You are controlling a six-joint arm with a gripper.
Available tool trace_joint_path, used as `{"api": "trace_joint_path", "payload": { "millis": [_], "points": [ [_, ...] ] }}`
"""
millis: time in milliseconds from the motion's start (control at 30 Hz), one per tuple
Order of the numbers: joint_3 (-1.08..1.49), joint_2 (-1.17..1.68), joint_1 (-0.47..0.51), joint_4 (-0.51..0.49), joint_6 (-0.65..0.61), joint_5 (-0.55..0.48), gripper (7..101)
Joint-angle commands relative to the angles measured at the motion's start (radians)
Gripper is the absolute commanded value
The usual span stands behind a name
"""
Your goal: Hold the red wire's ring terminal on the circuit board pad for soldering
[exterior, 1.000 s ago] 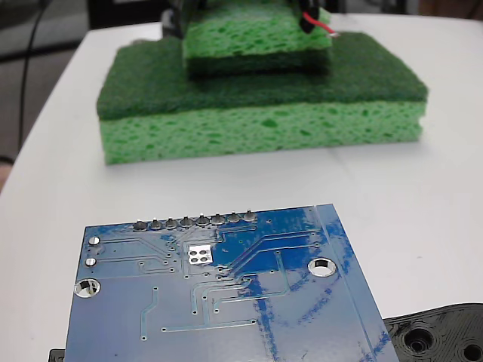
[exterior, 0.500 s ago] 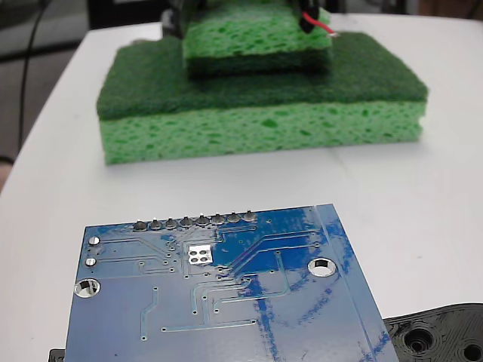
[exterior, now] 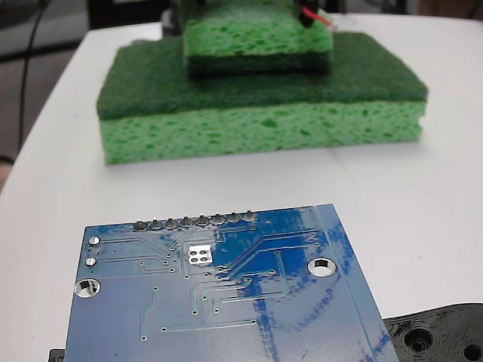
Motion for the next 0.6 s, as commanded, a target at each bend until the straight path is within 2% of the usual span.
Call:
{"api": "trace_joint_path", "payload": {
  "millis": [33,433,600],
  "points": [
    [-0.028,0.002,0.000,0.002,0.005,0.011,100.3],
    [-0.110,-0.005,0.054,0.026,-0.002,0.002,100.3],
    [-0.204,-0.120,0.060,0.025,-0.002,0.005,100.3]
  ]
}}
